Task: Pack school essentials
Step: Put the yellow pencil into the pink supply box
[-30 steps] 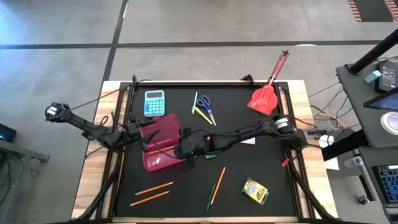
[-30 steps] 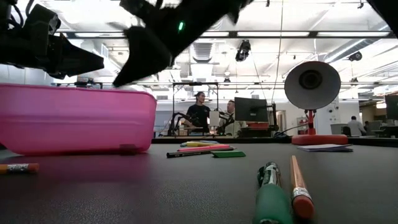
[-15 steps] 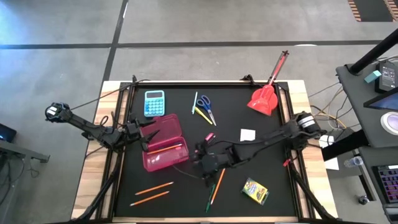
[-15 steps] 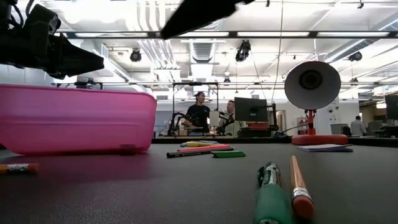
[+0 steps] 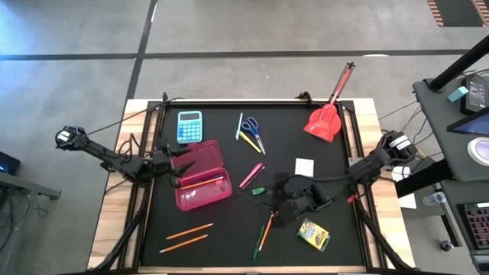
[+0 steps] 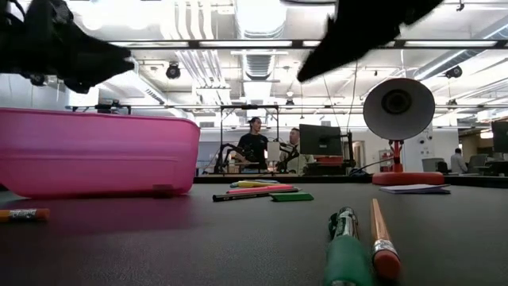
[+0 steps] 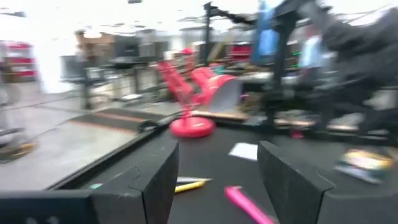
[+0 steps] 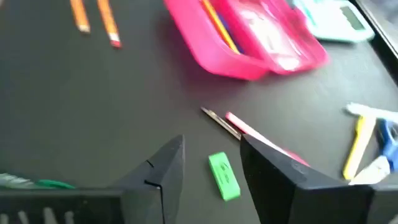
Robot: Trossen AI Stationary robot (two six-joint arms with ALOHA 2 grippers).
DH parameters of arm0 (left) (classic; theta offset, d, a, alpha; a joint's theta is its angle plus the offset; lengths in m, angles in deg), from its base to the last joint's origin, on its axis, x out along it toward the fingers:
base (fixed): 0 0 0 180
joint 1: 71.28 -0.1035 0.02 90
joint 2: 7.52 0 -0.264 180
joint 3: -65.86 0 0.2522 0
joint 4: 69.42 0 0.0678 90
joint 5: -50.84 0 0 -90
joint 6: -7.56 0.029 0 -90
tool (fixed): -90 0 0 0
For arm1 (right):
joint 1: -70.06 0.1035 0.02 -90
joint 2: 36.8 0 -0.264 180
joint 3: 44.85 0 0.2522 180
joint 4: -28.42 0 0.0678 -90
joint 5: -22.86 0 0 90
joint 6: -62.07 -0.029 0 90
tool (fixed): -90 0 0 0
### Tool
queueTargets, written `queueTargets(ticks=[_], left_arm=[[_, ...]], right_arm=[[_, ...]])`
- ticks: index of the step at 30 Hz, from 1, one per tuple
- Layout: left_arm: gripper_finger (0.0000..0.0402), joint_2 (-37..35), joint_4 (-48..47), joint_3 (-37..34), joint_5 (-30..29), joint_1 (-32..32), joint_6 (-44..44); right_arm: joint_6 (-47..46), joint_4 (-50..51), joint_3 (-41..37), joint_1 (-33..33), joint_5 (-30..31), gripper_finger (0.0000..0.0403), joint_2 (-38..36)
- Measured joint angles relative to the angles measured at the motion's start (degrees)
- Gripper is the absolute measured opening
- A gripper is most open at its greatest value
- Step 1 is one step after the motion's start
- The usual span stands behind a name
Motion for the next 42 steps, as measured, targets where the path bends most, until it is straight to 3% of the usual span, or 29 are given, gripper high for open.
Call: queueTargets(ticks=[8, 15, 21, 29, 35, 42], left_arm=[[0.0203, 0.30, 10.55, -0.01, 4.03, 0.00, -1.33], [0.0203, 3.07, 9.46, -0.01, 16.59, 0.00, -15.72], [0.0203, 13.24, 9.17, 0.59, 23.79, 0.13, -26.56], [0.0203, 31.82, 9.20, 11.69, 30.14, 2.25, -26.76], [0.0203, 42.88, -2.82, 23.41, 33.99, 6.90, -33.60], [0.0203, 51.89, -28.06, 40.47, 33.53, 14.15, -43.03]], right_arm=[[-12.69, -1.76, -5.00, 0.13, 3.86, 0.0167, 0.24], [-18.18, -1.50, -4.43, 0.13, 3.84, 0.0169, 0.46], [-18.78, -1.09, -3.15, 0.13, 3.80, 0.0171, 0.46], [-21.60, -0.38, -2.82, 0.13, 3.74, 0.0171, 0.46], [-24.29, 3.33, -2.89, 0.37, 3.28, 0.0171, 0.48], [-25.28, 6.25, -3.18, 0.77, 3.28, 0.0171, 0.52]])
